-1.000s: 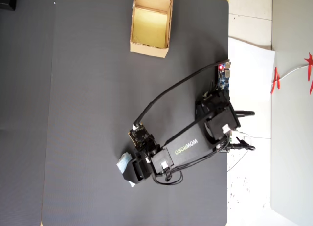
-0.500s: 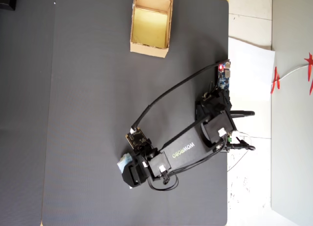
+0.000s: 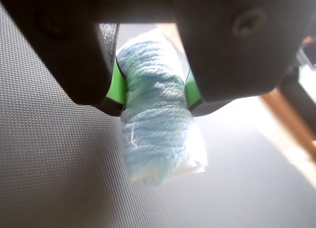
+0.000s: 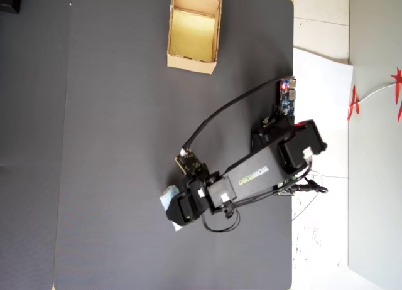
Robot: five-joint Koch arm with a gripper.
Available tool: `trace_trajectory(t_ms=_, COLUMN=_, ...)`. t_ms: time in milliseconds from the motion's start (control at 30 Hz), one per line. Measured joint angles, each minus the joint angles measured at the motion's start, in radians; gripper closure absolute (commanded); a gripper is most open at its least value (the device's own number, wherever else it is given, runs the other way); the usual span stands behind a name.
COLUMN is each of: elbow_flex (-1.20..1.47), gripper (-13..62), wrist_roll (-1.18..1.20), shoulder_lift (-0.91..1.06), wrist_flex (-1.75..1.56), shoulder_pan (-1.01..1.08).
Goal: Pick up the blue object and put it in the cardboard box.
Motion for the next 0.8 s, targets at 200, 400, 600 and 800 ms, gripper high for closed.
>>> trace_trajectory(t_ms=200, elbow_flex=0.137, gripper=43.2, wrist_roll=0.000, shoulder_lift=0.150, wrist_flex=-0.100, shoulder_pan=0.072)
trace_trajectory(t_ms=400, elbow_flex=0.195, gripper=43.2, wrist_roll=0.002, shoulder_lift=0.287, wrist_flex=-0.123, shoulder_pan=0.183)
trace_trajectory(t_ms=600, elbow_flex=0.296, gripper=43.3, wrist_roll=0.002, shoulder_lift=0.417, wrist_flex=-0.230, shoulder_pan=0.370)
trace_trajectory(t_ms=800, elbow_flex=0.322, gripper=43.2, wrist_roll=0.002, shoulder_lift=0.489, wrist_flex=-0.291, shoulder_pan=0.512)
